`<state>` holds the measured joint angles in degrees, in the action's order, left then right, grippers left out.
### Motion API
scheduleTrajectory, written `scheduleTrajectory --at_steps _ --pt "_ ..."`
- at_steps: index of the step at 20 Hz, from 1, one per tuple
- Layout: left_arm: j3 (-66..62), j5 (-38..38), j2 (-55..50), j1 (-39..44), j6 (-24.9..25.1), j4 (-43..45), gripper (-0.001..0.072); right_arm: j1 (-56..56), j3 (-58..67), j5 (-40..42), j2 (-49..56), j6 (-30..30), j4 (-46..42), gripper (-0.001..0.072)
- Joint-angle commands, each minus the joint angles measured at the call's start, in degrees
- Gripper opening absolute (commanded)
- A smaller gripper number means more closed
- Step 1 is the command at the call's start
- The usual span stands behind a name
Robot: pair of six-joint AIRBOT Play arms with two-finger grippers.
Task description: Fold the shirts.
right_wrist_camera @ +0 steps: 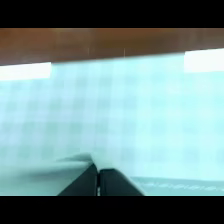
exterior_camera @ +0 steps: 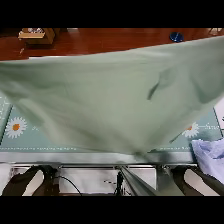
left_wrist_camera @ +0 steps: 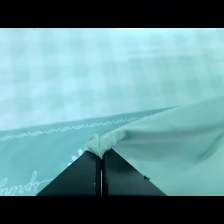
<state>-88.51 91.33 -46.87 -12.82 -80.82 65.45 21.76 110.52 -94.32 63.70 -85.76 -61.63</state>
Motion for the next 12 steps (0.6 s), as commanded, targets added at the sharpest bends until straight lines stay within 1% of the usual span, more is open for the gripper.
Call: scheduleTrajectory --at_steps 1,5,7,9,12 --pt "10.9 -11.3 -6.6 1.7 3.6 -2.0 0.0023 -7.5 -2.2 1.0 12.5 -0.2 -2.1 0.0017" --pt "11.4 -17.8 -20.8 2.4 8.1 -2.0 0.0024 -13.9 -2.2 12.7 25.0 -1.1 -7.4 0.0018" --pt "11.4 -20.9 -26.9 2.4 8.8 -2.0 0.0024 -14.9 -2.2 16.9 29.4 -1.1 -7.7 0.0018" --pt "11.4 -25.4 -32.0 2.5 8.8 -2.2 0.0024 -15.1 -2.2 19.5 33.0 -1.4 -7.4 0.0018" --pt "11.4 -32.3 -37.6 2.5 8.8 -4.8 0.0024 -15.1 -2.2 19.7 38.3 -2.1 -7.9 0.0019"
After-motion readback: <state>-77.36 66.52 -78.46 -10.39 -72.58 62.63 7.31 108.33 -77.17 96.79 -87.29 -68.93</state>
